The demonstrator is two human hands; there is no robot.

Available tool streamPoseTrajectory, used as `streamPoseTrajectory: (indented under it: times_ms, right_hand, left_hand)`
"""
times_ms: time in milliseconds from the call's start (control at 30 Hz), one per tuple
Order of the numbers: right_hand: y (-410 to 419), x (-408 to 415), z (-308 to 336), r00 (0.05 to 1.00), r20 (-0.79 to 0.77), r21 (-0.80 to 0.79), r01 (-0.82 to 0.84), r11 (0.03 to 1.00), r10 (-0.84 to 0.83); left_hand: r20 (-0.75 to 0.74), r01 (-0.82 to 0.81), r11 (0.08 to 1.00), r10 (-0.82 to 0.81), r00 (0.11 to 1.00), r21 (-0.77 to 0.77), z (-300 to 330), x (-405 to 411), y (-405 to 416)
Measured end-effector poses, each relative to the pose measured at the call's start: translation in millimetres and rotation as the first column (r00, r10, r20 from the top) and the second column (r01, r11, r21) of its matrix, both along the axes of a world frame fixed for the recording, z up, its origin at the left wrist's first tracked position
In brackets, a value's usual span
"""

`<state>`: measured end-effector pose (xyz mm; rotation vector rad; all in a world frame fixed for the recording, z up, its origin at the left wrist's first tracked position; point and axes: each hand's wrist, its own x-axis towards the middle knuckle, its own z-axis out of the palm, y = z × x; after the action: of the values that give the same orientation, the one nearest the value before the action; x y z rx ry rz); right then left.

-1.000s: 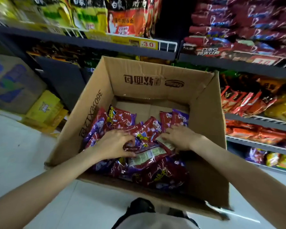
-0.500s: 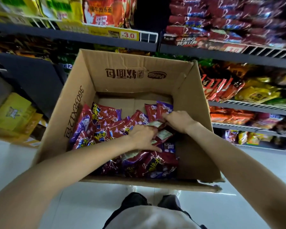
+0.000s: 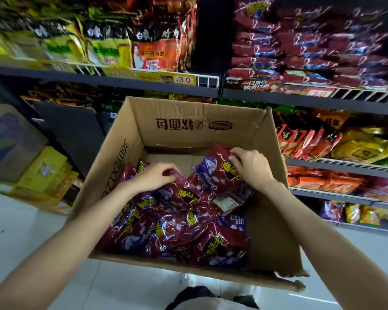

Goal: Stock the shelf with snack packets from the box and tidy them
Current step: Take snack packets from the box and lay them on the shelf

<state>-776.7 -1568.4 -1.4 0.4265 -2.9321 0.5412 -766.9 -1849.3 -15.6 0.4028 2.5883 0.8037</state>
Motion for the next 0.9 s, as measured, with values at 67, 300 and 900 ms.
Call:
streamPoseTrajectory:
  times_ms: [67,300,900]
  right_hand:
    - [0,0,10,0.999,-0.035,-0.093,0.002,0.996,-0.005]
    - [31,-1,72,0.918,-0.396,-0.164,-0.05,0.985,-0.02]
    - [281,13,176,0.93,-0.147,-0.619,0.18,0.765,-0.337]
  left_hand:
    - [-0.056,-0.053,0.997,0.056,0.997,0.056,17,4,-7]
    - [-0.293,-0.152,0.971,0.202,0.935,0.184,97,4,11]
    - [-0.602,0.137,0.908,0.144,0.785,0.395,205,-84,255]
